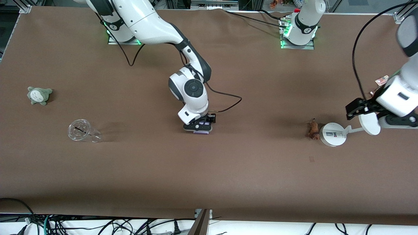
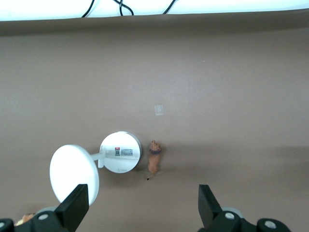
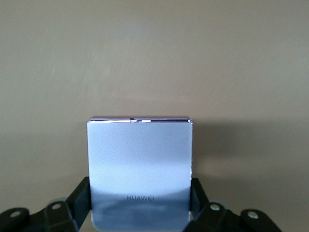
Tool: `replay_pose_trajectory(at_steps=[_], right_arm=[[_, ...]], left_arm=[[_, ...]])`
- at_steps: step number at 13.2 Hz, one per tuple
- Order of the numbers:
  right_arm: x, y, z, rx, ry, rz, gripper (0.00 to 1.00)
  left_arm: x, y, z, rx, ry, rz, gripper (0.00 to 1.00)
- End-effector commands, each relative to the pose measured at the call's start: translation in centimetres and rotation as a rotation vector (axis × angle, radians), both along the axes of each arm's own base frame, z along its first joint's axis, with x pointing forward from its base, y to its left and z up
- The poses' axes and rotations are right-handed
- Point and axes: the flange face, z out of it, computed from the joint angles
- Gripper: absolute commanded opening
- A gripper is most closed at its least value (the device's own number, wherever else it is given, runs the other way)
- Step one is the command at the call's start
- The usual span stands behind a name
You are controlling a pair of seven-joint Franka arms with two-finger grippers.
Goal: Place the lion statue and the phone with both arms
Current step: 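Retract the left gripper while the right gripper carries the phone to the glass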
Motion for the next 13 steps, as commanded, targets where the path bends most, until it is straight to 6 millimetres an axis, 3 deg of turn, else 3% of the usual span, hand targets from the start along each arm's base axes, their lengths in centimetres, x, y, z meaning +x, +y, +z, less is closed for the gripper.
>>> replay_pose_trajectory(at_steps=[1, 5, 7, 9, 11, 13], right_arm=[[3.3, -5.4, 3.8, -0.042, 0.05, 0.054, 0.56], [7.8, -16.1, 6.3, -0.11, 0.138, 0.083, 0.56], [9.1, -20.8, 5.8, -0.131, 0.171, 0.078, 0.56], [9.6, -24.6, 4.3, -0.136, 0.206, 0.054, 0.56], [9.9, -27.8, 3.2, -0.135, 0.226, 0.054, 0.56], [10.4, -30.8, 2.7, -0.129, 0.242, 0.028, 0.53]], left_arm=[[-0.2, 1.7, -0.2, -0.029, 0.059, 0.002, 1.0], [-3.2, 1.4, -0.7, -0.013, 0.114, 0.067, 1.0], [-4.2, 1.4, -0.9, -0.015, 0.112, 0.072, 1.0], [-5.1, 0.1, -1.5, -0.018, 0.089, 0.051, 1.0], [-5.9, -0.2, -1.5, -0.025, 0.072, 0.044, 1.0], [-6.4, -1.9, -1.1, -0.023, 0.073, 0.013, 1.0]])
